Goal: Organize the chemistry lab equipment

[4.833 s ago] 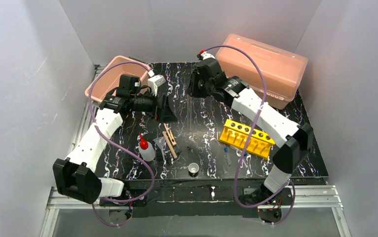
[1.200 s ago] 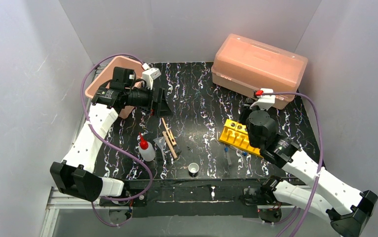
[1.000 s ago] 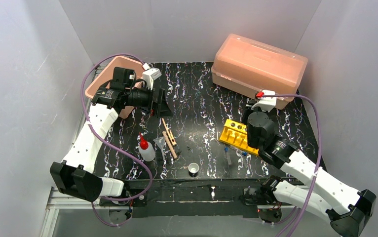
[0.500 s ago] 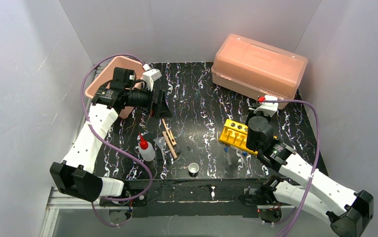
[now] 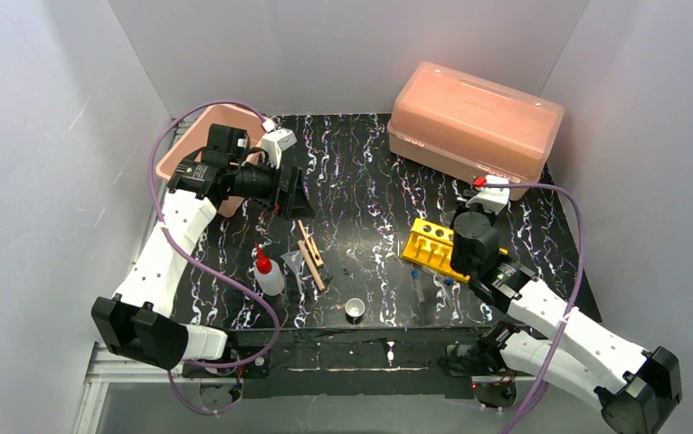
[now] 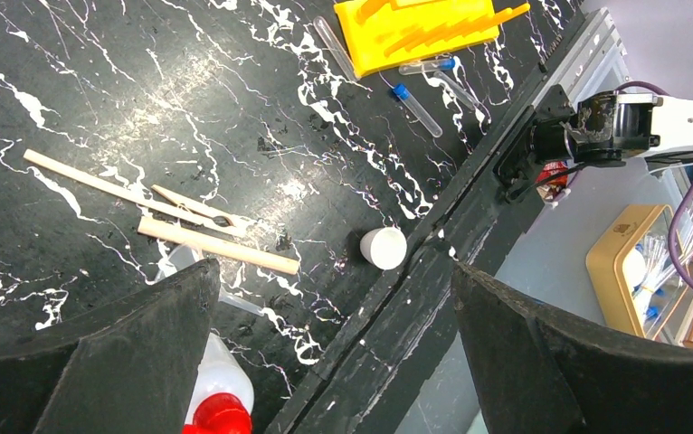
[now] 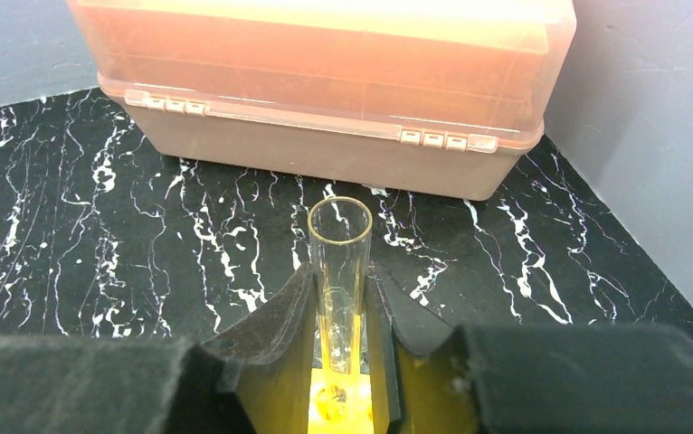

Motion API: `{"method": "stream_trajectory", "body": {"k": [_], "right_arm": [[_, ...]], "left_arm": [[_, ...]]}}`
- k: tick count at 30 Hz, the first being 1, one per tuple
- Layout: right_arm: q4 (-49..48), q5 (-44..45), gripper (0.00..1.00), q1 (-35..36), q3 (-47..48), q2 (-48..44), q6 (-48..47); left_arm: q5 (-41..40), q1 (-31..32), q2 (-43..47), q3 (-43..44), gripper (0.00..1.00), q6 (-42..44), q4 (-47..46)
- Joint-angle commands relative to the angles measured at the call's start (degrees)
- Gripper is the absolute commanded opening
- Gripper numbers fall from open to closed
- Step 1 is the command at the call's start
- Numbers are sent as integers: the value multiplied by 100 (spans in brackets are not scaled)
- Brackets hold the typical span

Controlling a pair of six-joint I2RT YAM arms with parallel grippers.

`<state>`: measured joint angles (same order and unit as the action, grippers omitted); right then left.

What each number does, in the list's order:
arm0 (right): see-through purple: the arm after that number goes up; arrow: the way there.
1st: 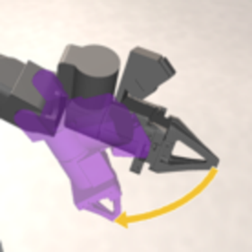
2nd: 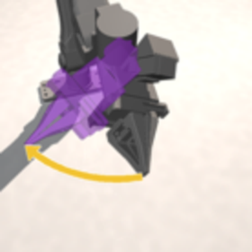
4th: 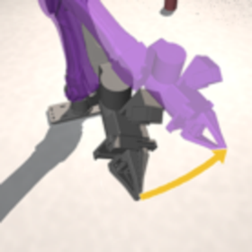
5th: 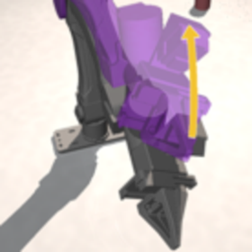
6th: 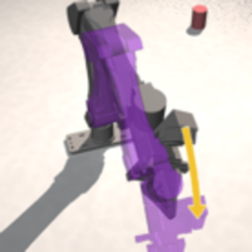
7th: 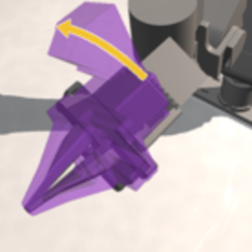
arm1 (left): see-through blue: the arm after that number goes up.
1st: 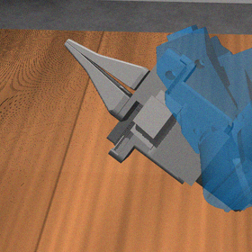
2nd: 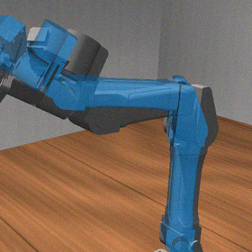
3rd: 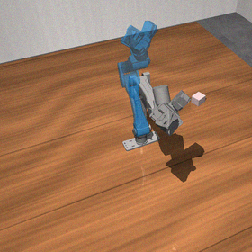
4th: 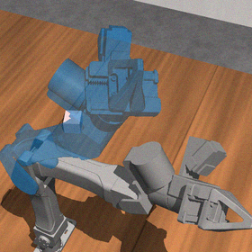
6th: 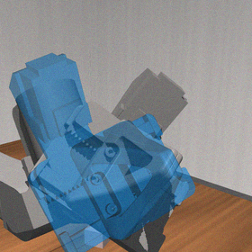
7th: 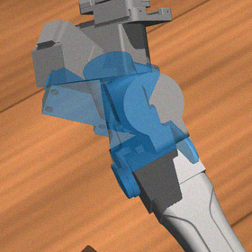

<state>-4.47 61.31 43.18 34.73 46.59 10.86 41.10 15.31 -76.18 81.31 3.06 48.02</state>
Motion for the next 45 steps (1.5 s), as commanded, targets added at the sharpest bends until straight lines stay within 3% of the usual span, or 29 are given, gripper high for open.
{"method": "stream_trajectory", "body": {"k": [1, 15, 36, 38, 42, 45], "right_arm": [[-125, 71, 1, -41, -47, -30, 205], [-175, -49, 1, -73, -164, 118, 342], [713, 149, 2, -63, -533, 349, 1520], [779, 119, 8, -58, -546, 333, 1634], [899, 58, 36, -59, -486, 313, 1732], [976, 13, 39, -57, -371, 306, 1750]], "left_arm": [[35, -35, 115, 225, 99, 106, 170], [-1, -29, 121, 187, 99, 97, 176], [-59, -36, 62, 332, 99, 257, 313], [-71, -36, 52, 352, 99, 266, 325], [-83, -40, 33, 380, 99, 316, 370], [-86, -42, 26, 397, 99, 320, 388]]}}
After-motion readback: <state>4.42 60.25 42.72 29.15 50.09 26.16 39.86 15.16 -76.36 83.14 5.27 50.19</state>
